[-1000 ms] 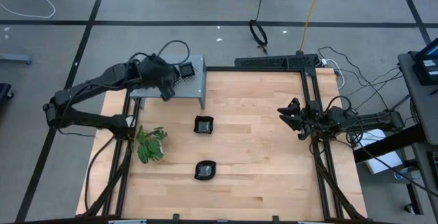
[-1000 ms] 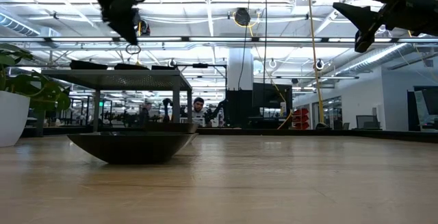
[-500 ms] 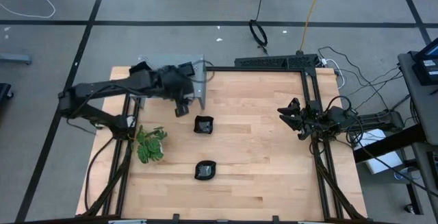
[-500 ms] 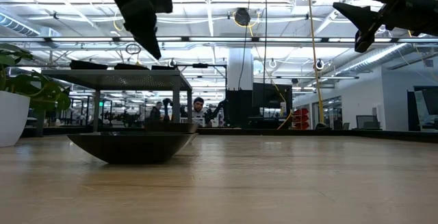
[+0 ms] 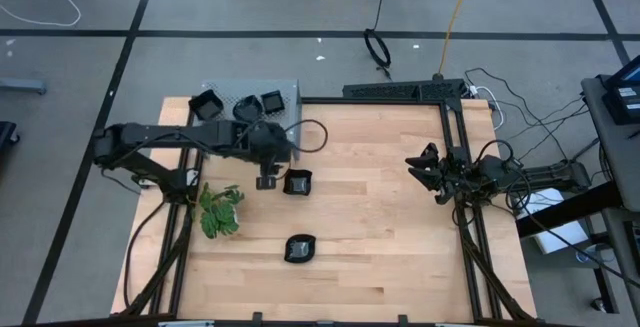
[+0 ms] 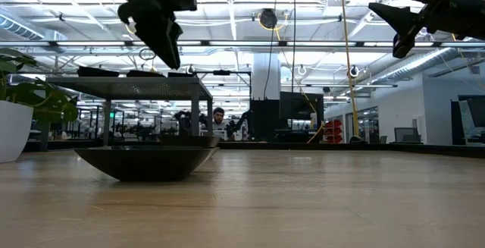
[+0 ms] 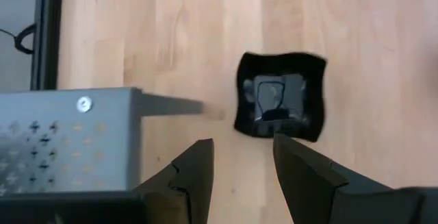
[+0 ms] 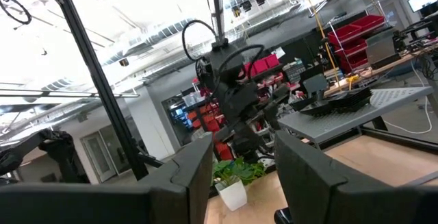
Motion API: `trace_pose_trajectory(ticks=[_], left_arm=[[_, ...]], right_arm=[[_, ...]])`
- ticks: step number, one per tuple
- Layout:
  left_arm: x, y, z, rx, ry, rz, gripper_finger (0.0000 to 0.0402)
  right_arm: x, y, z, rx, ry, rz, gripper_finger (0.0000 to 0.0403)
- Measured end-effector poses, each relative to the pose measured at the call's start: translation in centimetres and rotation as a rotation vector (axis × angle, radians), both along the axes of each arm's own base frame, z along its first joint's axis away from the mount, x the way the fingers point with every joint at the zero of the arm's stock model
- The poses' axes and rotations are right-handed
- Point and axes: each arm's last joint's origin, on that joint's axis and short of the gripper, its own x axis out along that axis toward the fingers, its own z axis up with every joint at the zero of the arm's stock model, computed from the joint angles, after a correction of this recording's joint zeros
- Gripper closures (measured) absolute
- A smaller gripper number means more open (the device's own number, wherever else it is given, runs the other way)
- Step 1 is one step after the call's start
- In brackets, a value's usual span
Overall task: Pick & Place Mini shaped plates
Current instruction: Stack the distorted square plate on top of the distorted plate on the shelf
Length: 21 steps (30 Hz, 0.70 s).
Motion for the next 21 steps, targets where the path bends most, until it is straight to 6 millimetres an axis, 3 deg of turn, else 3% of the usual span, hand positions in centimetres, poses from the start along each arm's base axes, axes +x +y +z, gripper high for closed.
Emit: trace_pose_trajectory(ticks=[7,21], left_arm=[[1.0,-2.4,-1.2,-0.064,-0.008,-0.019,0.0245],[4.9,-6.1,-9.8,-0.028,0.210,-0.035,0.0245]], right_arm=[[0.0,0.0,0.0,0.000,0.000,0.000,0.0259],[0.1,0.0,-0.3,-0.002,0.030,0.000,0.0259]])
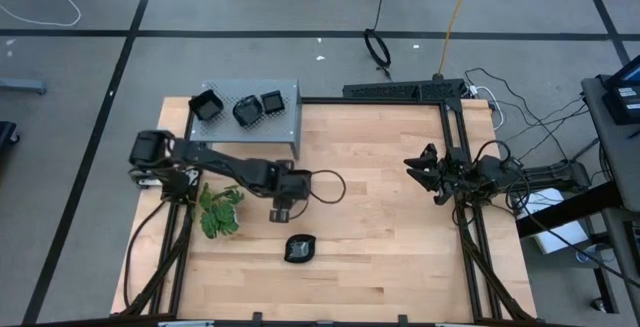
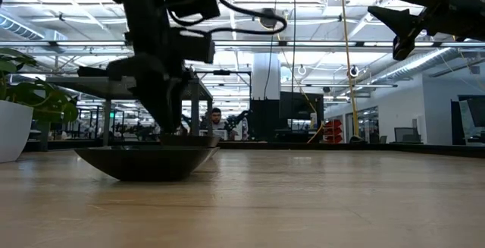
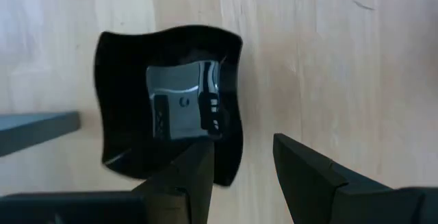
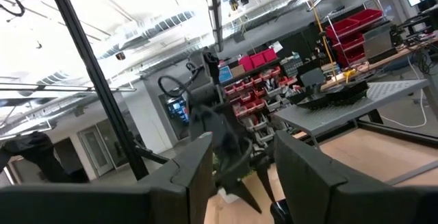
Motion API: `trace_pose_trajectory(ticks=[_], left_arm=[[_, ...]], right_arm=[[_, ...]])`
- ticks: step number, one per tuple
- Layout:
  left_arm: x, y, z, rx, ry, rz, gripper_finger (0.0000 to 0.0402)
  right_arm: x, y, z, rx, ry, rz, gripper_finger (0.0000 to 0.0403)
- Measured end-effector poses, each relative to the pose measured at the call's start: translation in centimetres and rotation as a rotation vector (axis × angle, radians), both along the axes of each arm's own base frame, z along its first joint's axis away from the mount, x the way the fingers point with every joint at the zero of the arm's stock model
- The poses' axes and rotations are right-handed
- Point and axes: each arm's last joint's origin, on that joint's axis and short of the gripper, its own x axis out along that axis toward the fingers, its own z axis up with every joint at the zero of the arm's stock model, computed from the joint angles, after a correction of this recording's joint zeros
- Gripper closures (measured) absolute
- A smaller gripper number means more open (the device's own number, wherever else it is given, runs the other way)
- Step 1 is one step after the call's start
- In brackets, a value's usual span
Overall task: Pick & Place Mini shaped plates
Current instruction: Stack the distorted square plate on top of the distorted plate on the shelf
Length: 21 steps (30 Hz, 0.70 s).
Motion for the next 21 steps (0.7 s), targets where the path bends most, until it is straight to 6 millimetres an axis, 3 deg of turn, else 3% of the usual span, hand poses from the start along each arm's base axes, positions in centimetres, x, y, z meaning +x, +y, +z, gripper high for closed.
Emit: trace_pose_trajectory(ticks=[14,17,21], left_arm=[[1.8,-0.2,-4.0,0.041,0.032,0.022,0.0248],[1.9,-0.5,-4.1,0.037,0.021,0.013,0.0275],[2.1,-0.9,-4.0,0.022,0.019,-0.063,0.0352]], right_arm=[[0.0,0.0,0.0,0.000,0.001,0.000,0.0259],[0.0,0.0,0.0,0.000,0.001,0.000,0.0259],[0.0,0.0,0.0,0.000,0.002,0.000,0.0259]])
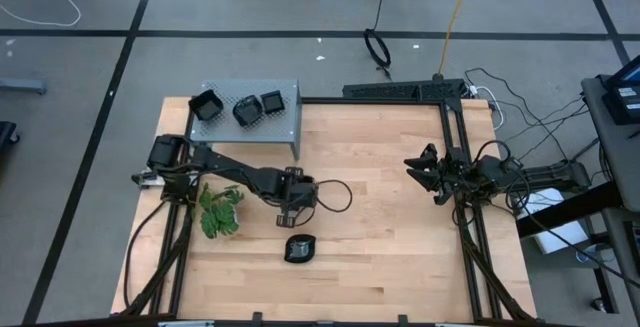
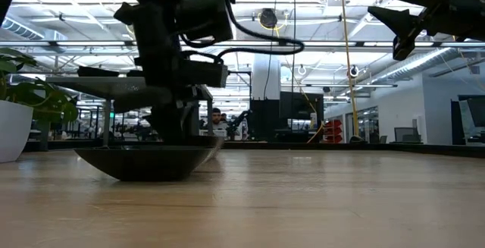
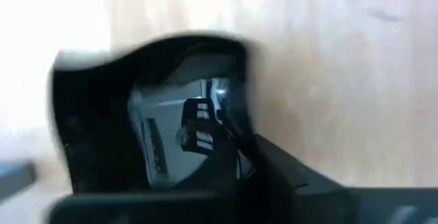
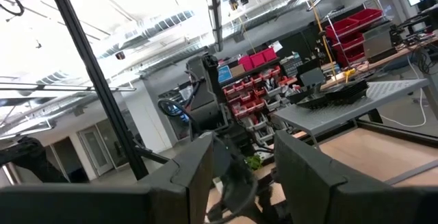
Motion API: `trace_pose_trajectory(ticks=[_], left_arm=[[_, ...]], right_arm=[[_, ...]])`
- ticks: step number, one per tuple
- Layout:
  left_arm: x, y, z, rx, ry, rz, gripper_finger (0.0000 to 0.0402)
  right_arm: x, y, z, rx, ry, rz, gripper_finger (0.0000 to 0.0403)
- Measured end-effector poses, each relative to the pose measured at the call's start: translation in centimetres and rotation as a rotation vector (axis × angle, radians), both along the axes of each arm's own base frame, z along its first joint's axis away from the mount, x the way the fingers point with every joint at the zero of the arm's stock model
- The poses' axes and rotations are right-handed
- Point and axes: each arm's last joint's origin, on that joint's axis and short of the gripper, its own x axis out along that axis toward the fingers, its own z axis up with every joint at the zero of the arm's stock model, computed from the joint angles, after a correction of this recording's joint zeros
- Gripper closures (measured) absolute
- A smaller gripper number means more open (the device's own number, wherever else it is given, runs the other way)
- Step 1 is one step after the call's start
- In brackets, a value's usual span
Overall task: Pick & Place Mini shaped plates
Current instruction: Stack the distorted square plate on top of the distorted plate on the shelf
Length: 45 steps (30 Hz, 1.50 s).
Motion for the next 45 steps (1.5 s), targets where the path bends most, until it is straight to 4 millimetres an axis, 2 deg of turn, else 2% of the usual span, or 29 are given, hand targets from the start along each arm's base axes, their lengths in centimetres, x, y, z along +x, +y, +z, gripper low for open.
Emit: trace_pose_trajectory(ticks=[2,5,8,15,18,22,26,31,34,40,45], left_arm=[[0.2,-0.1,0.2,-0.019,-0.003,-0.033,0.0387],[0.5,-0.3,0.6,-0.036,-0.013,-0.071,0.0390],[1.0,-0.6,2.1,-0.015,-0.058,-0.143,0.0397],[2.7,-0.5,9.4,0.089,-0.376,-0.291,0.0397],[2.7,0.3,13.0,0.152,-0.500,-0.252,0.0393],[1.8,2.0,16.9,0.248,-0.587,-0.148,0.0395],[-0.3,3.7,20.3,0.349,-0.634,0.024,0.0394],[-4.8,4.8,23.3,0.418,-0.607,0.201,0.0396],[-7.8,5.4,24.2,0.408,-0.563,0.288,0.0396],[-13.8,6.1,24.8,0.381,-0.415,0.461,0.0393],[-17.2,6.7,24.6,0.397,-0.290,0.617,0.0394]], right_arm=[[0.0,0.0,0.0,0.000,0.000,0.000,0.0259],[0.0,0.0,0.0,0.000,-0.001,0.000,0.0259],[0.0,0.0,0.0,0.000,-0.001,0.000,0.0259],[0.0,0.0,0.0,0.000,-0.001,0.000,0.0259],[0.0,0.0,0.0,0.000,-0.001,0.000,0.0259],[0.0,0.0,0.0,0.000,0.000,0.000,0.0259],[0.0,0.0,0.0,0.000,-0.001,0.000,0.0259],[0.0,0.0,0.0,0.000,0.001,0.000,0.0259],[0.0,0.0,-0.1,-0.001,0.006,0.000,0.0259],[0.1,0.0,-0.2,-0.001,0.019,0.000,0.0259],[0.1,0.0,-0.2,-0.002,0.025,0.000,0.0259]])
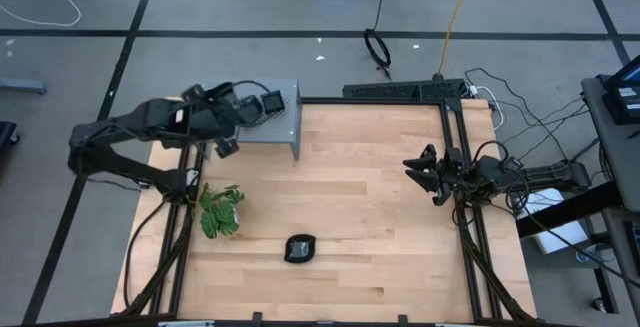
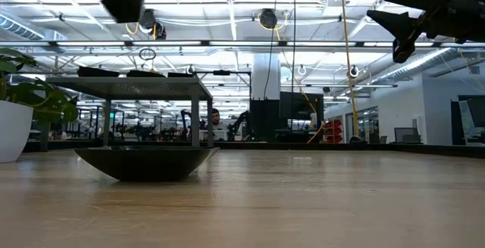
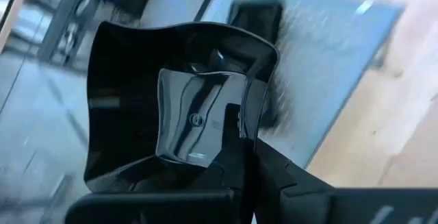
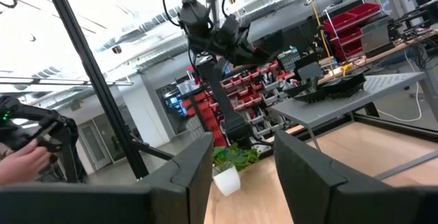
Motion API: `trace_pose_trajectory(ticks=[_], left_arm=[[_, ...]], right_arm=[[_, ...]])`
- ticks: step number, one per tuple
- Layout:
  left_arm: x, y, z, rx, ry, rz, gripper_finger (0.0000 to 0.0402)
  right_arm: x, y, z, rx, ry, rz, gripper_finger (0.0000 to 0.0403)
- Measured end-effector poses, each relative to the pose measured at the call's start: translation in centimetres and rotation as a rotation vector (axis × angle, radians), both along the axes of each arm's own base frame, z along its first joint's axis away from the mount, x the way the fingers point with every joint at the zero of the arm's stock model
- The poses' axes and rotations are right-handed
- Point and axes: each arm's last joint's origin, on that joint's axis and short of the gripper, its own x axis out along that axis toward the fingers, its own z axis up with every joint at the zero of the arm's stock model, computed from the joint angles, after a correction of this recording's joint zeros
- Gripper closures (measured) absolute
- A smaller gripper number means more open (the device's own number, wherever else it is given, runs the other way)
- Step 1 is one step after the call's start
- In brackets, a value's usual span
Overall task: Pick & Place Mini shaped plates
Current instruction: Stack the distorted square plate on top of the distorted plate on the shelf
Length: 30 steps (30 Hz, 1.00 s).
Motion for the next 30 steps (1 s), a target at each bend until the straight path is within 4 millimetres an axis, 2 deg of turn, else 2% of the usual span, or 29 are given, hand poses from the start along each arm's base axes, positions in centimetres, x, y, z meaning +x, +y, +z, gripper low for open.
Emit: trace_pose_trajectory(ticks=[4,12,20,30], left_arm=[[-1.6,0.6,-0.4,0.003,0.098,0.126,0.0390],[-2.6,3.0,-1.8,-0.007,0.115,0.344,0.0392],[-3.3,4.8,-4.0,-0.049,0.240,0.413,0.0398],[-2.7,7.3,-5.6,-0.128,0.243,0.475,0.0384]], right_arm=[[0.0,0.0,-0.1,0.000,0.005,0.000,0.0259],[0.0,0.0,-0.1,0.000,0.006,0.000,0.0259],[0.0,0.0,-0.1,-0.001,0.006,0.000,0.0259],[0.0,0.0,-0.1,-0.001,0.006,0.000,0.0259]])
